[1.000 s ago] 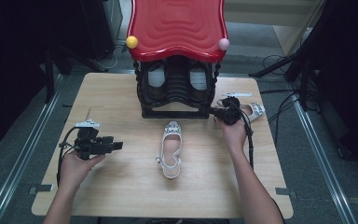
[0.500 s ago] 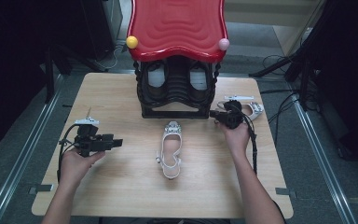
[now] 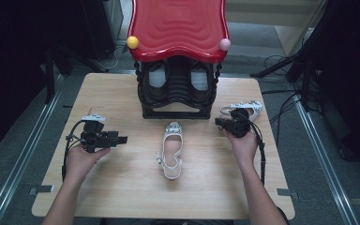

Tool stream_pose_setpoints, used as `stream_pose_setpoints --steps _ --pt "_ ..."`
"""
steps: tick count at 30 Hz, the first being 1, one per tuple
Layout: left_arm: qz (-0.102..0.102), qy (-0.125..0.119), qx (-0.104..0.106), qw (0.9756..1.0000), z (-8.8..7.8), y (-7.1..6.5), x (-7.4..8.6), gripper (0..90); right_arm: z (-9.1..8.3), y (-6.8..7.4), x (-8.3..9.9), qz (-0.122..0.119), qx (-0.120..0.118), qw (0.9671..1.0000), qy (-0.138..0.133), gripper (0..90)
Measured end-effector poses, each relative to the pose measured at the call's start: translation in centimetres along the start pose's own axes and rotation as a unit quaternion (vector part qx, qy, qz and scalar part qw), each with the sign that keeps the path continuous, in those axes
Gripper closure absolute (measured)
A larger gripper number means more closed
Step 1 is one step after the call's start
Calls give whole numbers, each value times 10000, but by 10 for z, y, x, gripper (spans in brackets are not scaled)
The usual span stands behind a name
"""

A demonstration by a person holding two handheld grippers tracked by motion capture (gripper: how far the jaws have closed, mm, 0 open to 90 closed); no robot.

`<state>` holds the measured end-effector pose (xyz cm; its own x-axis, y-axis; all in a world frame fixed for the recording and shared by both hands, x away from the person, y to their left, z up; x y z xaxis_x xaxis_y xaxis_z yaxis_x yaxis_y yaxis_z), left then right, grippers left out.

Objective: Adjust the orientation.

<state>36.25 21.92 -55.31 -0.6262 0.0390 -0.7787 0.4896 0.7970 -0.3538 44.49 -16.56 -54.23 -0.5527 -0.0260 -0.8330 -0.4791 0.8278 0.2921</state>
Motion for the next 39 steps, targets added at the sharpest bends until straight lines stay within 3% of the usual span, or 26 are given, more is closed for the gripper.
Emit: stream_pose_setpoints --steps 5,8,20,23,27,32,39 --pt "7 -91 67 9999 5 -2 -5 407 -12 -1 6 -9 15 10000 38 900" --pt "36 42 38 10000 9 -1 -5 409 -18 -2 9 15 26 10000 64 900" --pt "90 26 139 9999 21 -5 -12 412 -44 -7 21 89 148 9998 61 890" --pt "95 55 153 9998 23 -6 -11 412 -47 -4 18 88 57 9999 -24 890" --pt "128 66 114 9998 23 -7 -10 413 -44 0 12 10 3 9999 -109 900" --pt "169 -74 120 9998 15 -10 -12 406 -32 3 11 -67 33 10000 10 900" --pt "107 4 38 9999 10 -8 -2 404 -14 3 3 -105 34 9999 -8 900"
Point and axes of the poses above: each handheld gripper's, and its own axes: z roughly forward along the jaws, x roughly out of its underside, y roughly to its left, the point moved 8 cm from there along z, roughly forward along the jaws, and after that the axes turned 12 degrees about -y, right-handed, at the moved point
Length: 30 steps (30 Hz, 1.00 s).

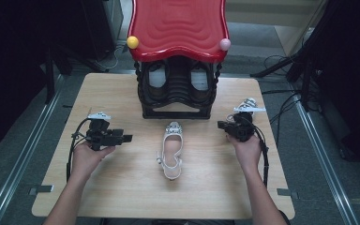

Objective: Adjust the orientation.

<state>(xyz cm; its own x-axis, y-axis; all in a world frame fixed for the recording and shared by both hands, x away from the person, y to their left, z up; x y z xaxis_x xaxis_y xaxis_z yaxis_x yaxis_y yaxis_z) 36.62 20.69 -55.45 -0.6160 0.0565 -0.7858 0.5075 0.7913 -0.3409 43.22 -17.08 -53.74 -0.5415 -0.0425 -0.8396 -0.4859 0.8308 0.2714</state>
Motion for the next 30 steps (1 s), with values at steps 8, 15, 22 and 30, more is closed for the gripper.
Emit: stream_pose_setpoints --steps 8,15,22,30 --pt "-5 63 -13 10000 -1 1 5 402 5 -11 3 118 55 9998 141 900" --pt "-104 71 -4 9999 5 7 4 404 -7 -15 8 182 84 9997 149 900" --pt "-96 91 44 9999 13 7 1 408 -26 -26 16 313 150 9993 146 900" --pt "-113 129 114 9998 20 8 -3 409 -46 -40 22 362 367 9986 138 900"
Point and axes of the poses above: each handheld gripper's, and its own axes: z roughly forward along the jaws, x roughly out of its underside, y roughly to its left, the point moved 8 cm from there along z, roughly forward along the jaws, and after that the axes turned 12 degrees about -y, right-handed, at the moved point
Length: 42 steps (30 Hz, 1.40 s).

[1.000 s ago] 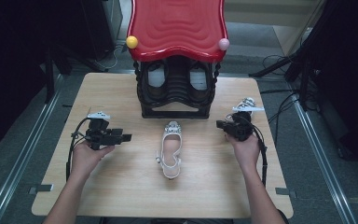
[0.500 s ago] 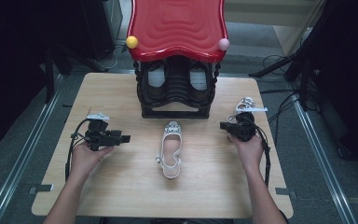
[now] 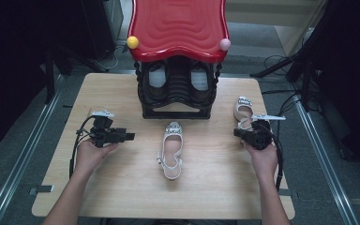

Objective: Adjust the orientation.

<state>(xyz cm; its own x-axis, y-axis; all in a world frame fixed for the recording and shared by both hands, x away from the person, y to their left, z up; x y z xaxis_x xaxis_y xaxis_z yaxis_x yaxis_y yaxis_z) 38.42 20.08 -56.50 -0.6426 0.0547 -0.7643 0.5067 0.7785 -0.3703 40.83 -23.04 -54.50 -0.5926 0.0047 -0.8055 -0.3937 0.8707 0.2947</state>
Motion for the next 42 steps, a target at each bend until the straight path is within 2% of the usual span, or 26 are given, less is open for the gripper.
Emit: stream_pose_setpoints --steps 3,6,9,15,21,23,27,34,37,42 --pt "39 49 39 10000 3 -1 0 409 -6 -9 0 43 135 9999 -23 900" --pt "73 59 53 9999 3 -3 0 409 -8 -11 1 148 52 9999 -38 900" --pt "80 59 32 9999 3 -3 0 409 -7 -8 -1 139 6 9999 -40 898" --pt "92 69 31 9999 2 -4 0 409 -8 3 -14 -18 -85 9998 -188 876" --pt "159 109 14 9998 -1 -8 4 409 -5 1 -32 -160 -32 9991 -396 801" --pt "122 146 25 9998 -2 -10 7 415 -1 -1 -36 -180 -39 9991 -394 779" --pt "187 150 6 9997 -7 -13 11 416 7 -4 -44 -157 -75 9991 -392 745" --pt "157 147 -58 9998 -16 -13 20 413 12 -13 -59 -13 -90 9980 -627 707" --pt "125 122 -103 9998 -20 -12 23 413 13 -21 -63 96 -26 9973 -722 696" --pt "79 97 -124 9998 -24 -11 26 413 15 -30 -66 129 84 9969 -776 696"
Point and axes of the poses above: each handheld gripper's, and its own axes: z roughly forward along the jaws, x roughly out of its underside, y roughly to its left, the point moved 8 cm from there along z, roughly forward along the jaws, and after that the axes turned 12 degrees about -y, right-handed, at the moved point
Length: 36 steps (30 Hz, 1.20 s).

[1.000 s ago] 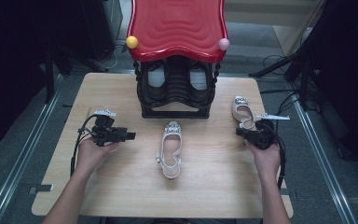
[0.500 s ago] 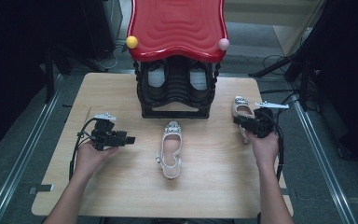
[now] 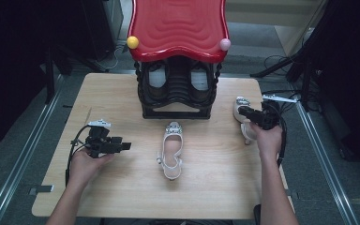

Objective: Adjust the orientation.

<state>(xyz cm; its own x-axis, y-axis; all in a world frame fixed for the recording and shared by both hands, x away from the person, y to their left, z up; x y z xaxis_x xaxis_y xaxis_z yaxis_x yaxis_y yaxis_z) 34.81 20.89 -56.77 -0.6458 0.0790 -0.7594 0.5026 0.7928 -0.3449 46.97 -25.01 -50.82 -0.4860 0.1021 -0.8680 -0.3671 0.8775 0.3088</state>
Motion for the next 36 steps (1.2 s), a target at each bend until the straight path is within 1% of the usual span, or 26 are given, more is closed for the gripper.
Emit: stream_pose_setpoints --steps 4,7,11,12,13,14,15,16,17,20,24,27,29,32,36 --pt "16 59 -33 10000 -1 1 3 412 3 -9 0 59 59 10000 -27 695" --pt "31 49 -52 10000 -1 1 4 412 6 -16 2 149 116 9998 -8 692" --pt "19 48 -41 10000 -2 1 4 412 7 -22 3 196 167 9997 -3 685" --pt "12 44 -22 10000 -2 1 4 412 4 -22 1 220 192 9996 -66 686" --pt "5 41 -25 10000 -2 1 5 412 -1 -20 -6 255 150 9993 -246 691" --pt "3 40 -39 10000 -2 1 5 412 -4 -18 -10 281 138 9989 -345 695" --pt "-1 35 -55 10000 -2 1 5 412 -8 -16 -14 233 107 9985 -478 696" --pt "-3 54 -47 10000 -1 1 5 412 -11 -14 -17 240 92 9982 -548 696" --pt "-2 52 -54 10000 -1 1 5 412 -12 -13 -18 288 74 9980 -560 696" --pt "14 50 -45 10000 -1 1 5 412 -12 -16 -17 270 95 9983 -504 696" --pt "10 45 -39 10000 -2 3 4 412 -19 -16 -22 343 70 9973 -639 695" --pt "6 72 -51 10000 -1 3 5 412 -25 -12 -28 313 29 9967 -750 692" --pt "17 73 -49 10000 -1 2 5 412 -27 -11 -30 318 33 9967 -753 692" --pt "1 74 -26 10000 -1 2 5 413 -25 -10 -29 257 46 9970 -725 687" --pt "22 88 -55 9999 0 2 6 413 -13 -16 -17 155 224 9989 -379 675"
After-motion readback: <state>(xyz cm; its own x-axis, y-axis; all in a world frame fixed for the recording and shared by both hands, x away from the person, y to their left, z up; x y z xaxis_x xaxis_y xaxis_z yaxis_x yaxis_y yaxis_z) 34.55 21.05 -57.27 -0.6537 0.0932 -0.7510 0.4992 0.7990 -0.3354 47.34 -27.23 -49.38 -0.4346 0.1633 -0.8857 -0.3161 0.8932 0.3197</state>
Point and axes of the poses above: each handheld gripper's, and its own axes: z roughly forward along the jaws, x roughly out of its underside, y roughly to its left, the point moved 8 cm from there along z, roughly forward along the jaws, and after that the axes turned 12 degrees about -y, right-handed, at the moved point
